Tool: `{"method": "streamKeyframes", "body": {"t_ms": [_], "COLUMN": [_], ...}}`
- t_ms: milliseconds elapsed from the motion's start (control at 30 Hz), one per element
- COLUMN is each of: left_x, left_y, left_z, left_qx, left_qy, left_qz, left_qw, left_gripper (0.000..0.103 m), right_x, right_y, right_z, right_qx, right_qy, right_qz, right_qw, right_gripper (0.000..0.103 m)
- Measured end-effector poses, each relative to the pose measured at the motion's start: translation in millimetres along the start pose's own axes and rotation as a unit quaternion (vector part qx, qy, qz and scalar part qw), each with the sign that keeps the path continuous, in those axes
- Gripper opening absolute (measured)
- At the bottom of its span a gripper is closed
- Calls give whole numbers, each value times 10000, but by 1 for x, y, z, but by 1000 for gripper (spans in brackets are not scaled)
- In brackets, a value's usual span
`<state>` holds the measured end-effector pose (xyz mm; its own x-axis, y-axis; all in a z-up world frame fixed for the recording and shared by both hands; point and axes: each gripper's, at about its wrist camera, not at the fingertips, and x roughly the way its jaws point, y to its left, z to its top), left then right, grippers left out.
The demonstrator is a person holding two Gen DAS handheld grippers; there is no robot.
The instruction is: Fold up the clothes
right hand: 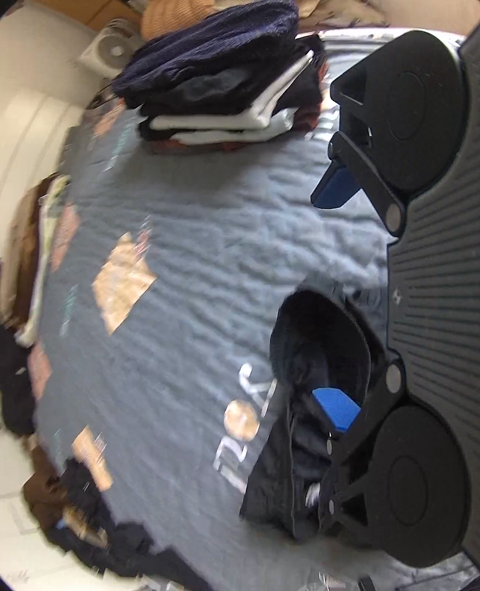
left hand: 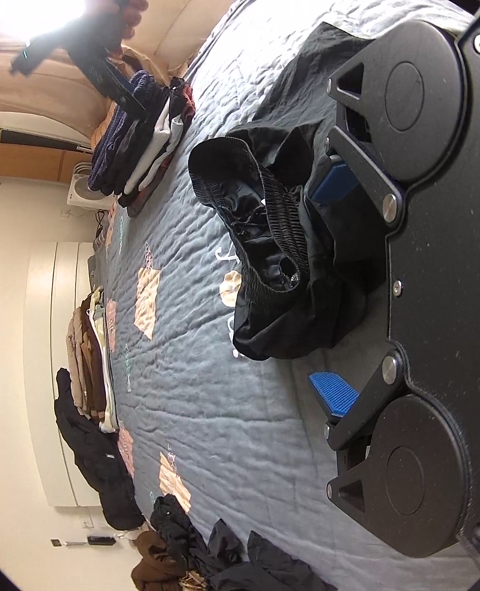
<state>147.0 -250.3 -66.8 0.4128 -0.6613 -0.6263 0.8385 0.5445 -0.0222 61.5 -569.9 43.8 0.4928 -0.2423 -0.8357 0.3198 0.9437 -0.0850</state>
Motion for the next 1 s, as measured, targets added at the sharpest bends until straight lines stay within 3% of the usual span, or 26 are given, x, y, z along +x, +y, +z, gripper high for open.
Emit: {"method": "streamKeyframes", "body": {"t_ms": [167, 300, 400, 467, 567, 700, 767, 833, 900, 1000], "left_x": [-5, -11, -15, -13, -8, 4, 15, 23, 30, 42], "left_y": [-8, -22, -38, -48, -56, -77, -82, -83, -87, -97], "left_z": [-10, -30, -44, -50, -55, -76, -84, -88, -90, -95], "left_qx": [520, 1012, 1434, 1606, 1446, 2229, 2550, 2583, 2700, 3038], "left_qy": [9, -21, -73, -38, 60, 166, 242, 190, 64, -82], "left_qz": [-59, -240, -196, -97, -96, 276, 474, 539, 597, 795], "left_qw": [9986, 9946, 9894, 9870, 9894, 9743, 9655, 9644, 9610, 9494], "left_gripper": [98, 98, 98, 98, 98, 95, 85, 74, 73, 74], "right_x": [-34, -29, -14, 0, 12, 21, 21, 19, 17, 16], "right_y": [36, 55, 62, 70, 82, 90, 89, 86, 84, 82], "right_z": [-76, -133, -163, -169, -180, -192, -196, -199, -200, -203], "right_qx": [500, 1024, 1300, 1144, 879, 681, 663, 692, 739, 744], "right_qy": [-828, -897, -713, -385, -128, -42, -8, -25, -83, -122], "right_qz": [864, 1118, 1133, 1172, 1259, 1319, 1344, 1348, 1353, 1443], "right_qw": [9916, 9844, 9824, 9857, 9881, 9889, 9887, 9885, 9880, 9867], "right_gripper": [103, 103, 103, 103, 103, 103, 103, 103, 103, 103]}}
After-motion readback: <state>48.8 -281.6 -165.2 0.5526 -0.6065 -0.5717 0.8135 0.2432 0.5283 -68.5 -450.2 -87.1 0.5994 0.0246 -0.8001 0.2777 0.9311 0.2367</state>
